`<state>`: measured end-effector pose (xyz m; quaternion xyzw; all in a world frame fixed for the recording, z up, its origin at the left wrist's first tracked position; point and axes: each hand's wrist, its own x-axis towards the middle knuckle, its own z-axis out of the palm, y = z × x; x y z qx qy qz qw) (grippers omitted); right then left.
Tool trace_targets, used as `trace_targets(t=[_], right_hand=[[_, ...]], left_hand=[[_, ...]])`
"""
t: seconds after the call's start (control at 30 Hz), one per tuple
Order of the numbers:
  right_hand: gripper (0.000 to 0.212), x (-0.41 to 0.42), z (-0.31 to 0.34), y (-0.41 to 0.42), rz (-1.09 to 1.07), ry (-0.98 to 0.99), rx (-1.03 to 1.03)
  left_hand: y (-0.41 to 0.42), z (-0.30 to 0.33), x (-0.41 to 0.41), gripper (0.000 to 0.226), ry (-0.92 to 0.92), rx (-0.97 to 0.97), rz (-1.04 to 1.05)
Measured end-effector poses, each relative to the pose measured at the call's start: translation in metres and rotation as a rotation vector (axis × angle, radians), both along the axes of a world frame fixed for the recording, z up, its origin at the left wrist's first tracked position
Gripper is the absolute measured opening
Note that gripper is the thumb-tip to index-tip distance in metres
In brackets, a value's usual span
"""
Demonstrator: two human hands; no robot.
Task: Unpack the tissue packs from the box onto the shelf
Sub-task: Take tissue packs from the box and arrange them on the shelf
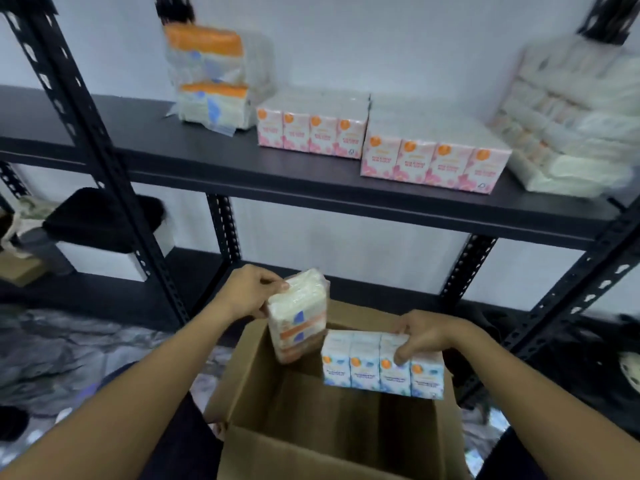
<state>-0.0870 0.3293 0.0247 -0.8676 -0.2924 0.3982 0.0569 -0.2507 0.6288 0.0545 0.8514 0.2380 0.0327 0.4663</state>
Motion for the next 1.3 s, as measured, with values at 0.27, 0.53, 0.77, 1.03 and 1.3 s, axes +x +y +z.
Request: trace_targets(t=[0.27, 0.53, 0.77, 1.03, 1.3], right_hand=[[0.063, -0.016, 0.143, 0.018, 0.092, -0.247, 0.03], [0.05, -0.017, 0.262, 0.028, 0.082, -0.358, 0.251], [0.06, -0.001, 0.318, 0.053, -0.023, -0.483, 0.423], [0.059, 0.017, 0.313, 0.126, -0.003, -0.552, 0.569], [0.063, 0.036, 0.3, 0.189, 0.055, -0.541, 0.564]], left_hand=[[0.021, 0.13, -0.03, 0.018, -0.137, 0.053, 0.036], [0.035, 0.255, -0.061, 0.021, -0.306, 0.037, 0.081], [0.061, 0.323, -0.078, 0.017, -0.415, 0.041, 0.143], [0.105, 0.336, -0.074, 0.019, -0.479, -0.003, 0.296], [0.141, 0.328, -0.051, 0.029, -0.466, -0.054, 0.448]])
